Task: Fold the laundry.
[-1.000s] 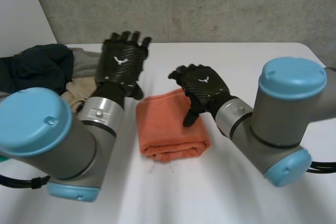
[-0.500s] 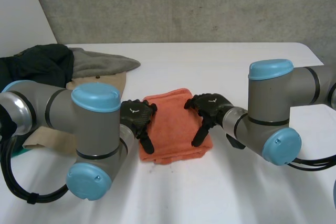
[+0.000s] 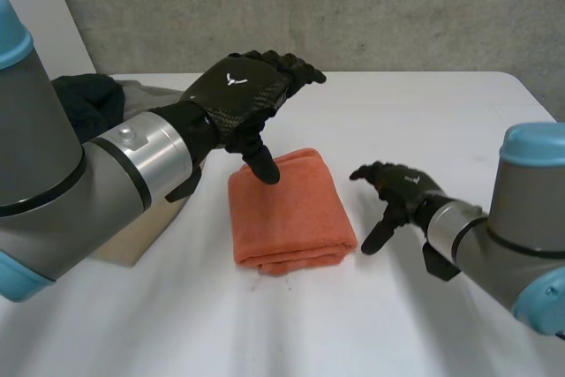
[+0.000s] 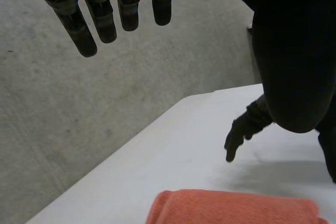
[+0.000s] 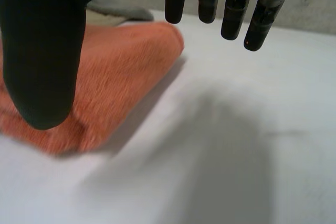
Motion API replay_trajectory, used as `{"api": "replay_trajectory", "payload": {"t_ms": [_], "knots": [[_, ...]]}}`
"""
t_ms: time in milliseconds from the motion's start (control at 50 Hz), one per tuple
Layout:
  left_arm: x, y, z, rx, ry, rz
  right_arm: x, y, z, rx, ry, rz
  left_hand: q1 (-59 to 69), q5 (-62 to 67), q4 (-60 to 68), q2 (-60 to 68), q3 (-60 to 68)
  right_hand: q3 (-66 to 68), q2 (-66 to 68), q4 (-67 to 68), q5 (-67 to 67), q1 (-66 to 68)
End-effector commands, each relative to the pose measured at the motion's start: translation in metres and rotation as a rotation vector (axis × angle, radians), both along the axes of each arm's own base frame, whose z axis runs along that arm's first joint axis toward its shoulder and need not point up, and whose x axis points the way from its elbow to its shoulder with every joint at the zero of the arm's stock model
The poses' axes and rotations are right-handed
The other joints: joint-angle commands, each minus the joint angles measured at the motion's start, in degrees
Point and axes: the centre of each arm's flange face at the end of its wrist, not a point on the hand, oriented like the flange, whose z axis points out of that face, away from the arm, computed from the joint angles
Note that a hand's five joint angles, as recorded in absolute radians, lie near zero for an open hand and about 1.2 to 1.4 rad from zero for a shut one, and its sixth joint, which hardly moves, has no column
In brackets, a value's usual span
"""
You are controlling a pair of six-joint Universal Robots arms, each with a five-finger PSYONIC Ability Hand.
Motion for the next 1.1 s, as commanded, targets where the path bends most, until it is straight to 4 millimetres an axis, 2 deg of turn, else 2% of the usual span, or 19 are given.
{"api": "replay_trajectory", "payload": {"t_ms": [20, 160, 320, 400, 460, 480, 500, 560, 700, 720, 780, 800, 840, 860, 940, 960, 1020, 1040, 1100], "knots": [[0.0, 0.002, -0.006, 0.031, -0.018, -0.015, 0.014, 0.01, -0.03, 0.034, -0.006, 0.043, 0.7, -0.8, 0.2, 0.1, -0.2, -2.3, -2.6, -3.5, -3.4, -1.5], [-0.001, 0.002, -0.012, 0.043, -0.027, -0.019, 0.038, 0.015, -0.04, 0.013, -0.057, 0.083, 1.2, -0.3, 0.7, 0.7, 0.3, -2.2, -2.5, -3.4, -3.4, -1.4], [-0.001, 0.002, -0.013, 0.05, -0.026, -0.019, 0.059, 0.012, -0.043, -0.012, -0.081, 0.111, 1.2, -0.3, 0.7, 0.7, 0.3, 6.2, 5.9, 5.0, 5.0, 7.0], [0.0, 0.002, -0.013, 0.049, -0.026, -0.019, 0.063, 0.005, -0.049, -0.018, -0.078, 0.082, 1.2, -0.3, 0.7, 0.7, 0.3, 16.3, 16.0, 15.1, 15.1, 17.1], [-0.001, 0.002, -0.013, 0.052, -0.025, -0.019, 0.066, -0.001, -0.05, -0.03, -0.075, 0.062, 1.2, -0.3, 0.7, 0.7, 0.3, 29.2, 28.9, 28.0, 28.1, 30.0], [0.0, 0.002, -0.013, 0.049, -0.026, -0.019, 0.066, -0.003, -0.051, -0.033, -0.074, 0.057, 1.2, -0.3, 0.7, 0.7, 0.3, 34.5, 34.1, 33.2, 33.3, 35.2], [0.0, 0.001, -0.013, 0.052, -0.025, -0.017, 0.067, -0.005, -0.05, -0.041, -0.078, 0.049, 1.2, -0.3, 0.7, 0.7, 0.3, 47.3, 47.0, 46.1, 46.1, 48.1], [0.0, 0.001, -0.013, 0.052, -0.025, -0.017, 0.069, -0.012, -0.045, -0.06, -0.096, 0.029, 1.2, -0.3, 0.7, 0.7, 0.3, 67.7, 67.4, 66.5, 66.5, 68.4], [0.001, 0.001, -0.016, 0.059, -0.03, -0.016, 0.067, -0.039, -0.022, -0.123, -0.157, -0.04, 1.2, -0.3, 0.7, 0.7, 0.3, 67.7, 67.4, 66.5, 66.6, 68.5], [0.001, 0.001, -0.017, 0.059, -0.03, -0.016, 0.054, -0.057, -0.018, -0.145, -0.154, -0.085, 1.2, -0.3, 0.7, 0.7, 0.3, 67.7, 67.4, 66.5, 66.6, 68.5], [0.0, 0.001, -0.017, 0.054, -0.027, -0.017, 0.026, -0.087, -0.013, -0.183, -0.13, -0.162, 1.0, -0.5, 0.6, 0.5, 0.2, 67.7, 67.4, 66.5, 66.6, 68.5], [0.0, 0.001, -0.016, 0.052, -0.025, -0.016, 0.008, -0.105, -0.012, -0.207, -0.104, -0.206, 1.0, -0.5, 0.6, 0.5, 0.2, 67.7, 67.4, 66.5, 66.6, 68.5], [0.0, 0.0, -0.017, 0.052, -0.025, -0.016, -0.009, -0.121, -0.009, -0.242, -0.076, -0.245, 1.0, -0.5, 0.6, 0.5, 0.2, 67.7, 67.4, 66.5, 66.6, 68.5], [0.0, 0.0, -0.017, 0.049, -0.024, -0.016, -0.027, -0.138, -0.008, -0.281, -0.034, -0.285, 1.0, -0.5, 0.6, 0.5, 0.2, 67.7, 67.4, 66.5, 66.6, 68.5], [-0.001, -0.002, -0.017, 0.044, -0.021, -0.014, -0.068, -0.181, -0.01, -0.364, 0.067, -0.403, 1.0, -0.5, 0.6, 0.5, 0.2, 67.7, 67.4, 66.5, 66.6, 68.5], [-0.001, -0.002, -0.018, 0.041, -0.019, -0.014, -0.09, -0.2, -0.011, -0.387, 0.093, -0.464, 1.0, -0.5, 0.6, 0.5, 0.2, 67.7, 67.4, 66.5, 66.6, 68.5], [-0.002, -0.002, -0.018, 0.041, -0.019, -0.014, -0.114, -0.22, -0.012, -0.407, 0.118, -0.521, 1.0, -0.5, 0.6, 0.5, 0.2, 67.7, 67.4, 66.5, 66.6, 68.5], [-0.002, -0.002, -0.019, 0.045, -0.02, -0.014, -0.128, -0.232, -0.014, -0.412, 0.129, -0.548, 1.0, -0.5, 0.6, 0.5, 0.2, 67.7, 67.4, 66.5, 66.6, 68.5], [-0.002, -0.003, -0.021, 0.049, -0.022, -0.015, -0.146, -0.251, -0.016, -0.422, 0.179, -0.569, 1.0, -0.5, 0.6, 0.5, 0.2, 67.7, 67.4, 66.5, 66.6, 68.5]]}}
